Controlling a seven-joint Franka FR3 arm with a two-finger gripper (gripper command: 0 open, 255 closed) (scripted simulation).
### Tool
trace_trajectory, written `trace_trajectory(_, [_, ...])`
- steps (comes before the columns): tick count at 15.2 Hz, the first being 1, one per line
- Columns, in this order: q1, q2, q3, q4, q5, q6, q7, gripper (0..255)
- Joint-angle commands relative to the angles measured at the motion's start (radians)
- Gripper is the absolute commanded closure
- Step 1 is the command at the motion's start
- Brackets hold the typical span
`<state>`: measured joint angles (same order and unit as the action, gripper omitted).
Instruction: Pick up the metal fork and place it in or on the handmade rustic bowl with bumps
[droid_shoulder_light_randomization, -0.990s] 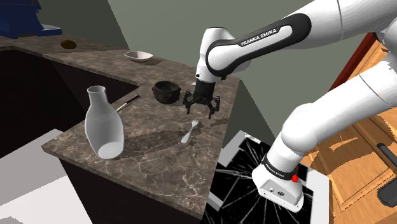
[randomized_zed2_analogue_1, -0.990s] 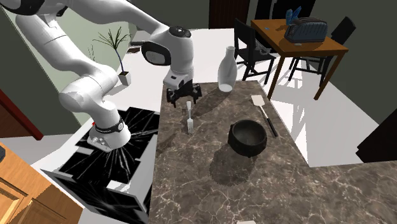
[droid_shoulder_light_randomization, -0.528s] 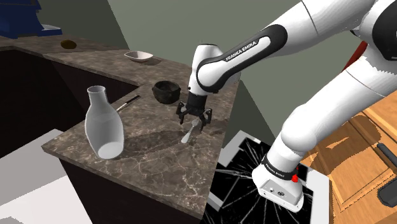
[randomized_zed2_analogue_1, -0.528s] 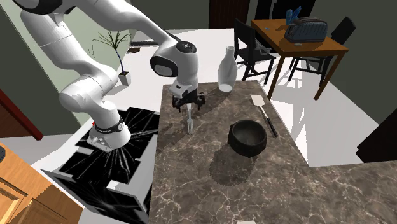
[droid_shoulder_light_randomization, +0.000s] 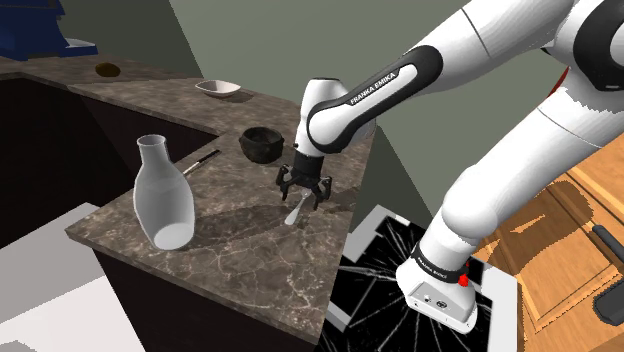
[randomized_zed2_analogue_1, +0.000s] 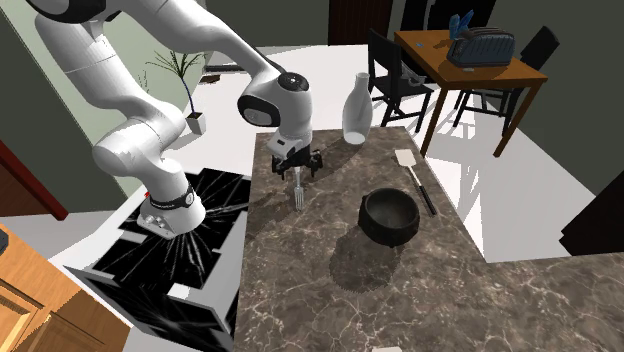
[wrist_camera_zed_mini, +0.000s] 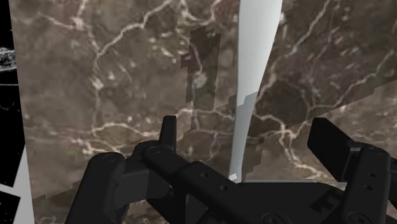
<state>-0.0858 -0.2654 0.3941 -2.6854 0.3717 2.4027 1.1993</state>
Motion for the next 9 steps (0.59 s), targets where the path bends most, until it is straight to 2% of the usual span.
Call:
trace_trajectory(1, [0.0, 0.001, 0.0, 0.0, 0.0, 0.001, 0.0, 0])
trace_trajectory(3, [0.0, 0.0, 0.0, 0.0, 0.0, 0.001, 0.0, 0])
trace_trajectory(4, [0.0, 0.0, 0.0, 0.0, 0.0, 0.001, 0.0, 255])
trace_trajectory(9, [0.0, 0.0, 0.0, 0.0, 0.0, 0.001, 0.0, 255])
